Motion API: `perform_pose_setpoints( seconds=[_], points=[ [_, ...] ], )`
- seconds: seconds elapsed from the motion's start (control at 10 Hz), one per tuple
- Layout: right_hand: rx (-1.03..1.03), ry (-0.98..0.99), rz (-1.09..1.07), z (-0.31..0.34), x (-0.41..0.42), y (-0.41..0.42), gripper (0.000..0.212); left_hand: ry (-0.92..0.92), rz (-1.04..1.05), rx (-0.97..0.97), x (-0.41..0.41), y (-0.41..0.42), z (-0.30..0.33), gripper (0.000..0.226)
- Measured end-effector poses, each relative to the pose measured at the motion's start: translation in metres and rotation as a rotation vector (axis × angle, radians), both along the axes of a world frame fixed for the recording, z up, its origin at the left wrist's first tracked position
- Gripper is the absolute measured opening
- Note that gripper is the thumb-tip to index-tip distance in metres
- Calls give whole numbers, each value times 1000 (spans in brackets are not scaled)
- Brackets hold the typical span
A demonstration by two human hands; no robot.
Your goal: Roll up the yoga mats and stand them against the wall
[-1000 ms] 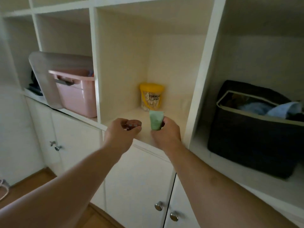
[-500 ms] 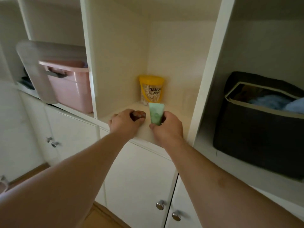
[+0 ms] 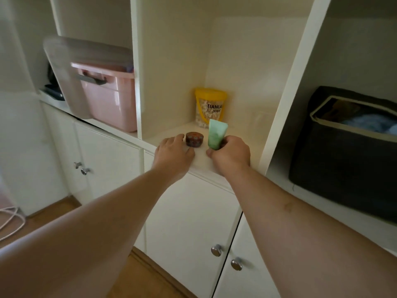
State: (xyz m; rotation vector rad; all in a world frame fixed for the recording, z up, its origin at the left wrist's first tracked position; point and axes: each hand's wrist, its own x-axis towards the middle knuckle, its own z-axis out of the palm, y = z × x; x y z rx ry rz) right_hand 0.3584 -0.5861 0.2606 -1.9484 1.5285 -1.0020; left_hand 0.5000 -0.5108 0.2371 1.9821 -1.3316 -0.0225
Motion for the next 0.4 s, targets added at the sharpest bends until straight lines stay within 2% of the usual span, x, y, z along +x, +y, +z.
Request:
perform_pose_setpoints(
  seconds=[0.1,0.2,0.4],
  points=[
    [-3,31,-9,2,-1,1,22,-92,-85,4,4,16,-13,47],
    [-16,71,-9,1,-2,1,18,-161,-140,95,3,33,-20,57],
    [10,65,-33,8,-9,22,43,-127,-187,197,-5,78,-17,75]
  ],
)
